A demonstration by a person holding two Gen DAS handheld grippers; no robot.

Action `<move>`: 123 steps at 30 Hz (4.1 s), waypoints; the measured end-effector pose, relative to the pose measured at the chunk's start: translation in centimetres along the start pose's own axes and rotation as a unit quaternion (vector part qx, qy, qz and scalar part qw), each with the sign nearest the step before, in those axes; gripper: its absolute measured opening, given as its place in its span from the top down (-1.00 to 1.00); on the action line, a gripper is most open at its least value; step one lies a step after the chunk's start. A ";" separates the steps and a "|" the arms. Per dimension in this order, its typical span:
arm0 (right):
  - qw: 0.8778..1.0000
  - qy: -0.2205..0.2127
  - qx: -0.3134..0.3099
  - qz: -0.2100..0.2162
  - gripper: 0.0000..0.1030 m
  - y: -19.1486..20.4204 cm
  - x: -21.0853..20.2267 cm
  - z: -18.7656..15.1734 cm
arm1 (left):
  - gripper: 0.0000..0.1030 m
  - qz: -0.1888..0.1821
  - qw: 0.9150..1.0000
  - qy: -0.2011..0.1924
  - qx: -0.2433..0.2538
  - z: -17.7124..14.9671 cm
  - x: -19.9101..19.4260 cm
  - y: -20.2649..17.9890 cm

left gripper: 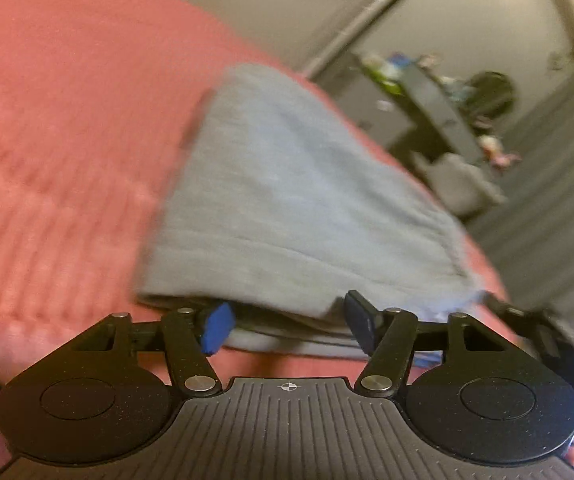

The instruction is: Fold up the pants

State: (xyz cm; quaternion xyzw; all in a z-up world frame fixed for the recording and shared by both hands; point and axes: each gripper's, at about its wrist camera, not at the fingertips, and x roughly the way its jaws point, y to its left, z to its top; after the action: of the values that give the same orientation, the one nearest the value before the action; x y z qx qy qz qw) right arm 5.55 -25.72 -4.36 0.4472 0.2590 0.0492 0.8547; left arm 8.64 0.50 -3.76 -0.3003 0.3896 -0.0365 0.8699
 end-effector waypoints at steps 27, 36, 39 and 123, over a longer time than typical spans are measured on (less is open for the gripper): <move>0.945 -0.011 -0.254 -0.207 -0.26 4.7 1.4 -2.4 | -0.48 0.137 0.985 -0.011 0.100 0.6 -1.8 -3.7; 0.928 0.034 -0.301 -0.219 -0.51 5.9 1.1 -3.1 | -0.59 0.159 0.977 0.031 0.139 -0.5 -1.1 -3.8; 0.916 0.055 -0.340 -0.205 -0.68 6.4 -0.1 -4.5 | -0.65 0.165 0.972 0.026 0.168 -1.5 -2.2 -4.1; 0.904 0.057 -0.381 -0.183 -0.75 8.4 -3.1 -10.5 | -0.75 0.175 0.951 0.012 0.256 -6.9 -4.1 -5.3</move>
State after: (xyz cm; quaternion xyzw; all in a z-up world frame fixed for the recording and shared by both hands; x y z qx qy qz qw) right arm -0.99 -13.90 -1.41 0.0284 0.3457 0.0121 0.9378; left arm 1.94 -6.00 -1.73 0.0054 0.4241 0.0141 0.9055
